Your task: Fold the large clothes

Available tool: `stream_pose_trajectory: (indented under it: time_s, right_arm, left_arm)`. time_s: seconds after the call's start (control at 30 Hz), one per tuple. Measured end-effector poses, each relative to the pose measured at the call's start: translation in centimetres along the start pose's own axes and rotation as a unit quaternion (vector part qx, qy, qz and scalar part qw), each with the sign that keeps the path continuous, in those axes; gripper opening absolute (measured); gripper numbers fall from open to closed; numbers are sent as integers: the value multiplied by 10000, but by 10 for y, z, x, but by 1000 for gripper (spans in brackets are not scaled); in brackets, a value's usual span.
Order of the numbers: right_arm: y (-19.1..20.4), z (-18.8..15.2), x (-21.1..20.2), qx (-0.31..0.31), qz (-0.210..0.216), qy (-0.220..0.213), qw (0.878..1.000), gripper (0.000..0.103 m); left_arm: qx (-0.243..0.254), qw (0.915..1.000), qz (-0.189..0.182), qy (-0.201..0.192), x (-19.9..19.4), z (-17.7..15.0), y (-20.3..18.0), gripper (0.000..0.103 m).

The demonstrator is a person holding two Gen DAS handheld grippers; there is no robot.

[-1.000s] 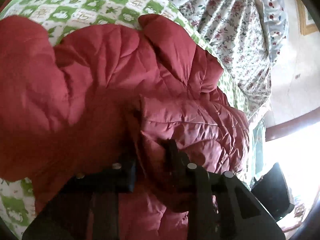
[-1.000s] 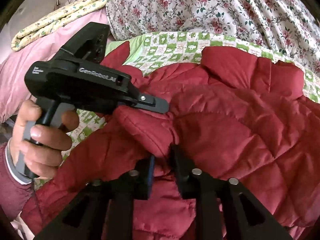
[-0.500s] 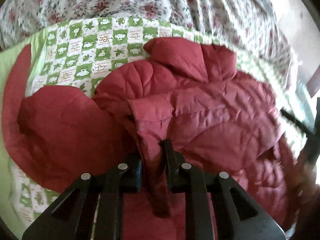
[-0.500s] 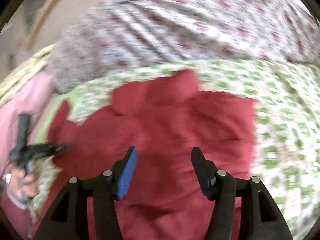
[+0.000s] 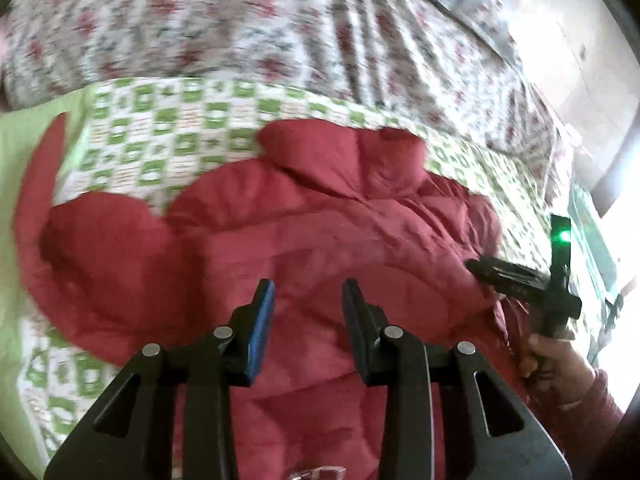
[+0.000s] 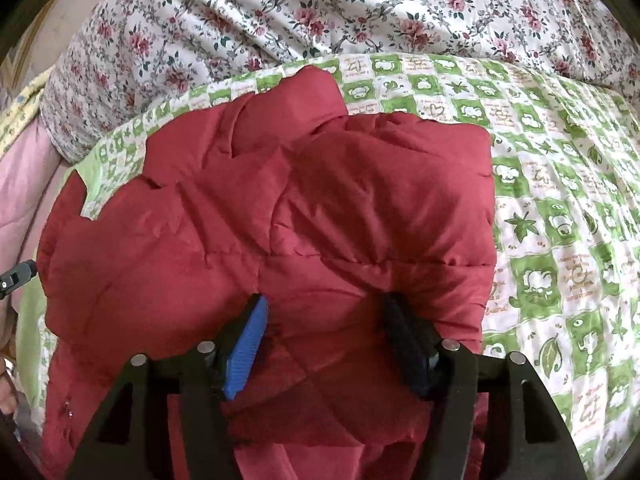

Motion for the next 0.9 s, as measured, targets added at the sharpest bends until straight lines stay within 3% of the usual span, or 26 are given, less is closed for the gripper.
stream_pose_trajectory:
  time_s: [0.2, 0.4, 0.5, 0.6, 0.9]
  right_arm:
    - [3, 1, -8, -40, -80, -14, 10000, 67]
    - [48, 16, -39, -425, 79, -505, 9978, 68]
    - [68, 13, -19, -726, 69, -145, 9972, 66]
    - [64, -2, 17, -730, -4, 333, 9968, 67]
    - [61, -5, 31, -779, -79, 259, 9966, 67]
  left_arm:
    - [64, 9966, 680, 452, 58, -20, 10, 32]
    - [94, 9965, 714, 428, 63, -30, 15, 32]
    - [89, 9967, 685, 416, 66, -33, 16, 32]
    - [-22, 9979, 527, 376, 66, -35, 21, 33]
    - [-164, 9988, 340, 297, 71, -37, 26, 33]
Point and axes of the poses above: each gripper's, at about its wrist camera, not at the fingertips, and x roughly the way its jaws point, y to its left, z to its top, the point moved 7 cm from there along x, roughly the way its jaws point, and after that the axes turned 11 degrees about -x, right-handed, at the moved point
